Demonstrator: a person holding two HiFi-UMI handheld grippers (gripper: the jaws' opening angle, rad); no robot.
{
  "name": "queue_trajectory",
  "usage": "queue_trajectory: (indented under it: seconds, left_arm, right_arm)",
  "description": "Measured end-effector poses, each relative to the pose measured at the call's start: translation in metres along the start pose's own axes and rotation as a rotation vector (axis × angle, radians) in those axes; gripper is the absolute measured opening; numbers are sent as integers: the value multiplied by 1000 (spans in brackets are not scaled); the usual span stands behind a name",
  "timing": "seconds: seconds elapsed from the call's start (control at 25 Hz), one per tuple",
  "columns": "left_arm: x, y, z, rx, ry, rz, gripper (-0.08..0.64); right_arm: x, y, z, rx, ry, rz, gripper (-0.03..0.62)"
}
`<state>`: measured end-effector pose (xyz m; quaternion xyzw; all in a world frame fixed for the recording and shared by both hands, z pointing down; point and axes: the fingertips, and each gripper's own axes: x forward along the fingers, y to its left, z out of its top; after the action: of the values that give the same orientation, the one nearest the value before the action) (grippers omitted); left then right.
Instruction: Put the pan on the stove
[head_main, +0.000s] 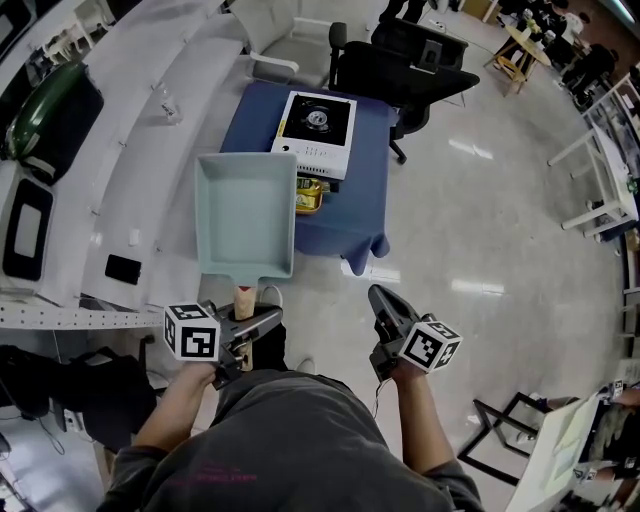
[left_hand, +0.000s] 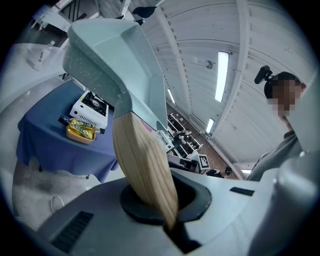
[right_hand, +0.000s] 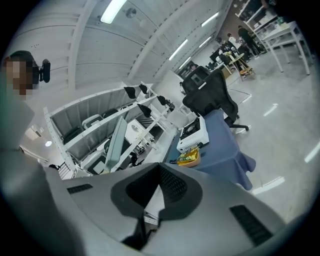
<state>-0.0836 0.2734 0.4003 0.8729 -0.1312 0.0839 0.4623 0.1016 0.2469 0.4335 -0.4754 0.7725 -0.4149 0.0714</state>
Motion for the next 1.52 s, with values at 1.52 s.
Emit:
queue_trajectory:
  seconds: [1.52]
  left_arm:
    - [9, 217, 222, -28, 177, -46, 0]
  right_arm:
    - [259, -34, 130, 30, 25, -144, 3]
